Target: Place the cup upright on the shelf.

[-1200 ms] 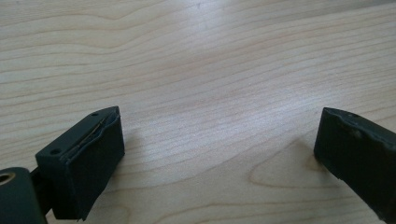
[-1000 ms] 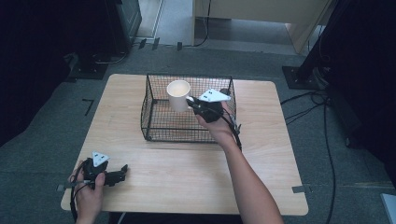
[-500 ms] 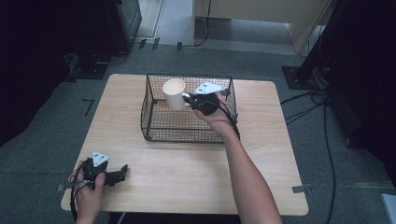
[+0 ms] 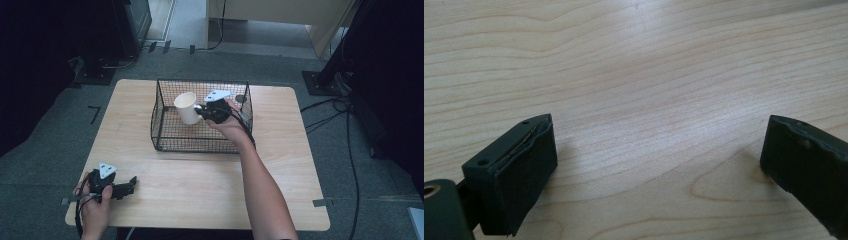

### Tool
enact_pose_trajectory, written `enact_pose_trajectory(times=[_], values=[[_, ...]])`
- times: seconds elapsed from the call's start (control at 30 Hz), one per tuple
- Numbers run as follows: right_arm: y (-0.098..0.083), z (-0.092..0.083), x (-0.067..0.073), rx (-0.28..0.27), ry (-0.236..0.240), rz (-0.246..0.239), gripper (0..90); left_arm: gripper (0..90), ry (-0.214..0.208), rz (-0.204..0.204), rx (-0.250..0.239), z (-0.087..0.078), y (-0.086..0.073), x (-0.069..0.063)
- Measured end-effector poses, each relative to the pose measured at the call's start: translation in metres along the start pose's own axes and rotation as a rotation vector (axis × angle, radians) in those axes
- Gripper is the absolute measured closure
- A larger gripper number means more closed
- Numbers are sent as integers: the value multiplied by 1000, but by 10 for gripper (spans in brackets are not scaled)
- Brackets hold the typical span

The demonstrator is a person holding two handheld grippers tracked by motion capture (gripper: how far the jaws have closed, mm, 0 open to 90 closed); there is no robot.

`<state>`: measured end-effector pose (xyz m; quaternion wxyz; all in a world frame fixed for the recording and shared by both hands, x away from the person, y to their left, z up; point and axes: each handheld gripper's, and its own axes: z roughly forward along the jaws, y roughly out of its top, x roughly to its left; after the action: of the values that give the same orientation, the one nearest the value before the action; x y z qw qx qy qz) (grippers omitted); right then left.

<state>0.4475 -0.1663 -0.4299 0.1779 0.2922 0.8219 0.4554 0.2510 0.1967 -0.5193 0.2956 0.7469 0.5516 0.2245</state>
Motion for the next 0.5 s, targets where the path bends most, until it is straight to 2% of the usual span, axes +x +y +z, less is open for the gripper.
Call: enact_pose_trajectory(times=[0.3, 0.5], values=[[-1, 6, 1, 65, -1, -22, 806, 21, 0, 1, 1, 0, 0, 0], [-1, 7, 1, 78, -8, -8, 804, 21, 0, 1, 1, 0, 0, 0]])
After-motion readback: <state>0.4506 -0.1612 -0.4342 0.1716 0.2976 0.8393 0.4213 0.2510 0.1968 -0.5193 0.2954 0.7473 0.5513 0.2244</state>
